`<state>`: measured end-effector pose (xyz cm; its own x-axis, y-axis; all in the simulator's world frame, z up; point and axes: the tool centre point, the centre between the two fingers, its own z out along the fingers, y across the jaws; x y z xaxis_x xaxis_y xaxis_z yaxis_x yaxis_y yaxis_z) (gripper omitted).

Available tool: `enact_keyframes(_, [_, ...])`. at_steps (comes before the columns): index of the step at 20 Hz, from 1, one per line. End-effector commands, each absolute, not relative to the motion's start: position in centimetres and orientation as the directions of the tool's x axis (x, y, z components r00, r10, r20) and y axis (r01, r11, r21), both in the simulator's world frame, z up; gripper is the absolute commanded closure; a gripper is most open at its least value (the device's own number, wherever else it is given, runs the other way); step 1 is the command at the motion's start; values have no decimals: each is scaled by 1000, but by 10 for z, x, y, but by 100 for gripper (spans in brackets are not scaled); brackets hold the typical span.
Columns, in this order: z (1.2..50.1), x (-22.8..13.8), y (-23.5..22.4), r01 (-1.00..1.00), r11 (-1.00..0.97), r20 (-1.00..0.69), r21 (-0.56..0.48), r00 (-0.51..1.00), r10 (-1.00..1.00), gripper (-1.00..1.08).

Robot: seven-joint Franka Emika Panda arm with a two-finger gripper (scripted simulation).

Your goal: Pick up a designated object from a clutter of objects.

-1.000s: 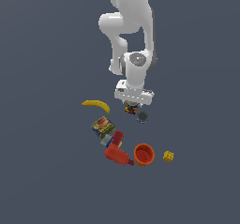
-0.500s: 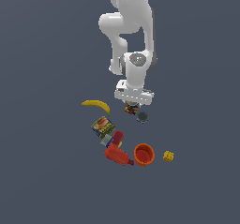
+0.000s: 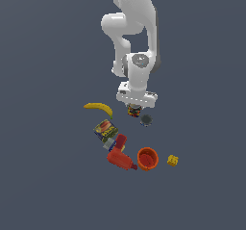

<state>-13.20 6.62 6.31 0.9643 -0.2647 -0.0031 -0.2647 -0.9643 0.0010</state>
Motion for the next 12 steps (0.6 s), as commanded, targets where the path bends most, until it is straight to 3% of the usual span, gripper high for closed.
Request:
enact_keyframes(1, [70,-127,62,-265,-964,-1,0,964,-265,108])
enact_keyframes(12, [125,-93,26,-264,-964,-2,-3,964,-264,108])
